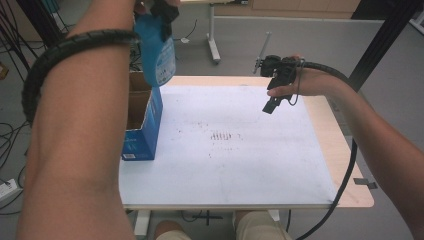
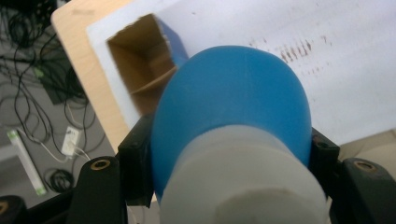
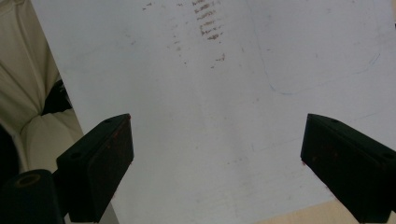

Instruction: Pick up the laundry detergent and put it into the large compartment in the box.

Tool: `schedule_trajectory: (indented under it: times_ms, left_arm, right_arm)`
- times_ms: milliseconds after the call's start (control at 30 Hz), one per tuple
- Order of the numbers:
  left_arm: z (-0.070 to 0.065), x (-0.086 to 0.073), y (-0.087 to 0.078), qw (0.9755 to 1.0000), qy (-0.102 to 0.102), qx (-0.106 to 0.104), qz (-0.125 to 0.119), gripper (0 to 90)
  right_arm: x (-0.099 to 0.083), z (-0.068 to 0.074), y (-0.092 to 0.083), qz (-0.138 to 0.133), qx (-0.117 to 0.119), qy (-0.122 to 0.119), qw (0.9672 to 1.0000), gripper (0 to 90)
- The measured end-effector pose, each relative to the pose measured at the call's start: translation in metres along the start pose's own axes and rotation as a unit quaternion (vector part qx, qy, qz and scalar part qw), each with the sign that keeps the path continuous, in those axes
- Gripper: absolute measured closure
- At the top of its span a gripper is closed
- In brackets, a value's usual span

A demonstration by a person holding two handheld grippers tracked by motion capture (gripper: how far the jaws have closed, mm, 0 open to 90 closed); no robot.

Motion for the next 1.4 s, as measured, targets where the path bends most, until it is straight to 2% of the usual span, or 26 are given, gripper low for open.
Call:
schedule_trajectory:
  times_ms: [33,100,133,200,367,400,533,733,833,1100,1300,1400]
  left_arm:
    - [0.003,-0.002,-0.003,0.9999,-0.011,0.001,-0.002,37.1]
    - [0.012,-0.01,-0.01,0.9989,-0.046,-0.003,-0.001,37.2]
    - [0.015,-0.013,-0.013,0.9984,-0.056,-0.002,-0.003,37.2]
    - [0.023,-0.02,-0.018,0.9966,-0.082,0.0,-0.002,37.2]
    - [0.04,-0.038,-0.028,0.9907,-0.136,0.011,0.003,37.2]
    - [0.045,-0.043,-0.029,0.9885,-0.151,0.011,0.003,37.2]
    - [0.058,-0.058,-0.032,0.9826,-0.185,0.012,0.005,37.3]
    - [0.067,-0.07,-0.036,0.9778,-0.209,0.017,0.0,37.2]
    - [0.068,-0.071,-0.034,0.9766,-0.214,0.019,0.0,37.2]
    - [0.073,-0.07,-0.021,0.9756,-0.219,0.013,-0.001,37.2]
    - [0.079,-0.07,-0.003,0.9739,-0.227,0.006,0.007,37.2]
    - [0.081,-0.07,0.004,0.9739,-0.227,0.004,0.009,37.2]
  right_arm:
    - [0.0,0.0,0.0,-0.001,0.0,-0.002,1.0,9.6]
    - [0.0,0.001,0.0,-0.003,0.0,0.0,1.0,9.6]
    - [0.001,0.001,0.0,-0.001,0.0,0.001,1.0,9.6]
    - [0.001,0.001,0.0,-0.002,-0.002,-0.001,1.0,9.6]
    - [-0.001,0.001,-0.002,-0.005,-0.001,0.001,1.0,9.7]
    - [-0.001,0.001,-0.002,-0.006,-0.002,-0.001,1.0,9.7]
    - [0.0,0.002,-0.003,-0.009,-0.001,0.001,1.0,9.7]
    - [0.005,0.004,0.0,-0.004,-0.001,-0.006,1.0,9.7]
    - [0.007,0.006,0.002,-0.007,-0.002,-0.009,0.9999,9.7]
    - [0.011,0.009,0.005,-0.005,-0.006,-0.015,0.9999,9.7]
    - [0.01,0.011,0.004,-0.003,-0.008,-0.015,0.9998,9.7]
    - [0.01,0.011,0.004,-0.004,-0.009,-0.015,0.9998,9.7]
Point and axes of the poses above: each handheld gripper's, and its own axes: y roughly forward along the jaws, x roughly out of its top, z roughly to its left, the point moved 8 cm from there along y, roughly forward along the jaws, and after that the axes turned 15 degrees about y, right-handed, at the moved point
